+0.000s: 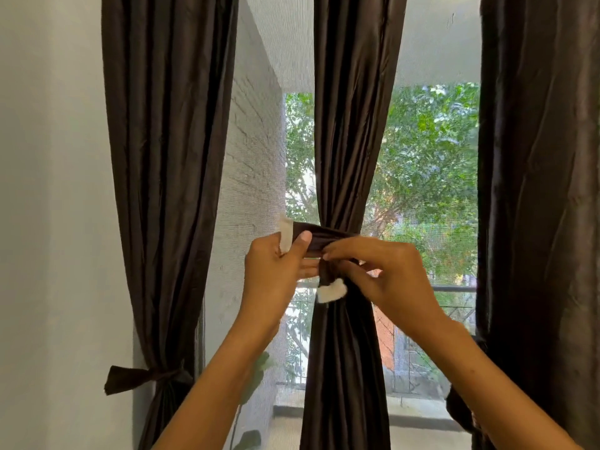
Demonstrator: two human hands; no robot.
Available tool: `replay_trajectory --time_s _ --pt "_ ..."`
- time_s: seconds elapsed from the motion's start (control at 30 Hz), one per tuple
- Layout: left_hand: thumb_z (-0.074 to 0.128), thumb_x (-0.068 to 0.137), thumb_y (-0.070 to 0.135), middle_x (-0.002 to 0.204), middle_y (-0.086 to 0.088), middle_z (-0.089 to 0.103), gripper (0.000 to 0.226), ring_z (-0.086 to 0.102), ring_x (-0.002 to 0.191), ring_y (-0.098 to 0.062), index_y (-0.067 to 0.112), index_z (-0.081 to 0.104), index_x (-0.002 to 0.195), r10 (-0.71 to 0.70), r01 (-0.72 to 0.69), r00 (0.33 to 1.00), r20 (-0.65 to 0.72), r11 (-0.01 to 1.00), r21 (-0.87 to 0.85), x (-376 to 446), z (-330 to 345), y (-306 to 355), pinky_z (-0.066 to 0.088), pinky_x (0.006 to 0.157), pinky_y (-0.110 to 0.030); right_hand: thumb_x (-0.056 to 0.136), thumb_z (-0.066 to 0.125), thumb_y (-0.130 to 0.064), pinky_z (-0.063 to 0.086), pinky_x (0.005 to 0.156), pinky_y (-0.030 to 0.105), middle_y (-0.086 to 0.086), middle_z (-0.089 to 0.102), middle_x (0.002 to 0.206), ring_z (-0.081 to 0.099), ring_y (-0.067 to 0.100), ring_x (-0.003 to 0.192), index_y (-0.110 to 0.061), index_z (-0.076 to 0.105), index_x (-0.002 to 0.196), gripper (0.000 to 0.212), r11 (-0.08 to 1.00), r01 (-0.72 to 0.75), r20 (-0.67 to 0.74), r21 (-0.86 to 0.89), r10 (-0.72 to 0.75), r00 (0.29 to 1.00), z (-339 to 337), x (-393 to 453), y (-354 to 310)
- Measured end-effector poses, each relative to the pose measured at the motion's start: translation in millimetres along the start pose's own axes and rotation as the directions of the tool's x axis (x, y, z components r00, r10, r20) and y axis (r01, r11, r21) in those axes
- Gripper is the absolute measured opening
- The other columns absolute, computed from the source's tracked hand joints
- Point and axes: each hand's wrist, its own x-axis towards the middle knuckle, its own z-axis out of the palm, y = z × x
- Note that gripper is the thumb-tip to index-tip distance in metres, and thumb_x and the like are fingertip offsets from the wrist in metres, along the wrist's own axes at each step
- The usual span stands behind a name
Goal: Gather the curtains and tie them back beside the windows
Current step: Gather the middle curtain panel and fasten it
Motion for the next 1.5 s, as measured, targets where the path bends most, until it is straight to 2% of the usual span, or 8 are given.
replay_trajectory --time_s 0.2,0.4,0.57,0.73,0.83,1.0,1.37,1.5 --pt "0.059 0.09 0.008 0.09 0.0 0.066 0.012 0.06 0.085 -0.013 0.009 0.069 0.098 0.641 -0.572 0.765 0.066 0.628 0.528 0 9 -5 0.049 0.071 -0.024 0.085 0.062 -0.008 0.047 0.08 0.023 -0.001 0.064 0.095 0.061 0.012 0.093 -0.011 0.066 0.092 0.009 0.987 -0.062 -0.133 0.147 0.081 0.988 -5 11 -3" --pt "0.059 0.08 -0.003 0.094 -0.004 0.065 0.031 0.055 0.095 -0.011 0.007 0.067 0.108 0.734 -0.638 0.658 0.167 0.427 0.64 7 15 -10 0.047 0.071 -0.016 0.077 0.07 -0.015 0.05 0.069 0.019 -0.011 0.06 0.072 0.064 0.003 0.072 -0.008 0.05 0.082 0.022 0.873 -0.224 -0.302 0.433 0.374 0.877 5 9 -7" --pt "0.056 0.08 -0.002 0.078 -0.006 0.065 0.028 0.052 0.092 -0.018 0.005 0.066 0.105 0.746 -0.616 0.62 0.243 0.271 0.739 12 20 -16 0.035 0.068 -0.025 0.086 0.063 0.001 0.048 0.078 0.013 -0.019 0.067 0.091 0.065 -0.004 0.088 -0.019 0.064 0.1 0.024 0.964 -0.134 -0.399 0.23 0.219 0.891 18 -2 -5" --pt "0.042 0.087 0.011 0.073 -0.006 0.063 0.026 0.056 0.087 -0.023 0.006 0.065 0.099 0.719 -0.571 0.65 0.246 0.248 0.782 14 24 -20 0.031 0.068 -0.029 0.089 0.058 -0.004 0.049 0.079 0.026 0.002 0.065 0.1 0.063 0.017 0.091 -0.009 0.062 0.123 0.034 0.992 -0.049 -0.373 -0.118 0.001 0.928 22 -14 11" --pt "0.039 0.086 0.012 0.073 -0.006 0.061 0.031 0.058 0.086 -0.025 0.008 0.065 0.102 0.678 -0.543 0.702 0.219 0.311 0.78 15 27 -22 0.029 0.07 -0.029 0.085 0.068 -0.01 0.049 0.076 0.022 -0.008 0.064 0.091 0.063 0.008 0.083 -0.024 0.058 0.105 0.026 0.994 -0.11 -0.425 0.009 0.103 0.899 18 -14 10" --pt "0.047 0.086 0.009 0.084 -0.005 0.059 0.02 0.054 0.081 -0.022 0.011 0.061 0.1 0.609 -0.465 0.785 0.119 0.451 0.762 18 32 -30 0.024 0.07 -0.022 0.088 0.057 0.003 0.048 0.066 0.019 -0.001 0.062 0.086 0.059 0.008 0.078 -0.003 0.064 0.09 0.009 0.995 -0.092 -0.379 0.034 0.098 0.92 17 -7 10" --pt "0.033 0.097 0.033 0.075 0.005 0.052 0.033 0.047 0.074 -0.015 0.014 0.059 0.092 0.596 -0.425 0.803 -0.033 0.61 0.669 22 41 -37 0.028 0.07 -0.026 0.088 0.062 -0.003 0.053 0.062 0.015 0.002 0.06 0.099 0.06 0.002 0.085 -0.013 0.067 0.115 0.03 0.985 -0.167 -0.444 0.035 0.165 0.881 24 -6 12" --pt "0.037 0.092 0.021 0.078 0.006 0.053 0.023 0.046 0.076 -0.013 0.015 0.06 0.093 0.623 -0.469 0.782 -0.013 0.602 0.646 20 35 -40 0.024 0.071 -0.022 0.09 0.054 -0.005 0.051 0.069 0.021 -0.001 0.053 0.101 0.052 0.0 0.086 -0.009 0.065 0.119 0.032 0.974 -0.202 -0.296 -0.099 0.165 0.941 21 -5 14"
